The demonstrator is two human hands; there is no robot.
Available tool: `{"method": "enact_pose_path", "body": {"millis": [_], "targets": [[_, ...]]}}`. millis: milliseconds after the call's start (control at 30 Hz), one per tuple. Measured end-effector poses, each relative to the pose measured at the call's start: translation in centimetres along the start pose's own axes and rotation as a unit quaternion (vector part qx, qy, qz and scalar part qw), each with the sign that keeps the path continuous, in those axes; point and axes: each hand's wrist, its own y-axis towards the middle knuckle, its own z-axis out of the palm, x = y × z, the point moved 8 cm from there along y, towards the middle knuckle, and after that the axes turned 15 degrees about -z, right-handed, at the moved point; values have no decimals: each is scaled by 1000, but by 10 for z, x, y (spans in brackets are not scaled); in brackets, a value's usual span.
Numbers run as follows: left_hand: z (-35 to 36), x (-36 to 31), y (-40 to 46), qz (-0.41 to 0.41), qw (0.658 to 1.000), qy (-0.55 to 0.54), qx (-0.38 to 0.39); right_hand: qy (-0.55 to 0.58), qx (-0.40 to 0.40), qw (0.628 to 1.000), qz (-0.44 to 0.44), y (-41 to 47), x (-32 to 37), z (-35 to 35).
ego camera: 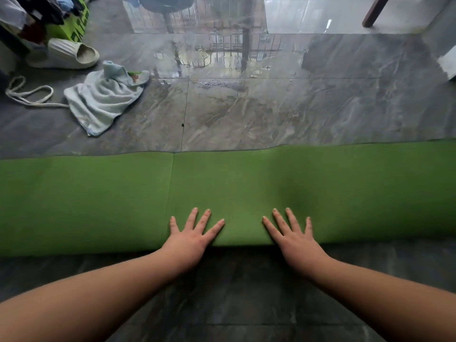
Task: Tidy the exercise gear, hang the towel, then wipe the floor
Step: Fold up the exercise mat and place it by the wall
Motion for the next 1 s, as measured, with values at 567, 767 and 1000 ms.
{"method": "enact_pose_path", "body": {"millis": [567, 767, 1000], "targets": [[-94, -73, 18, 99, 987, -2, -128, 21, -151, 988, 36, -34, -63, -31], [-169, -164, 40, 115, 980, -14, -161, 49, -164, 979, 112, -60, -139, -40], [-216, -243, 67, 171, 958, -29, -229, 137, -242, 920, 277, -111, -232, 1]]}}
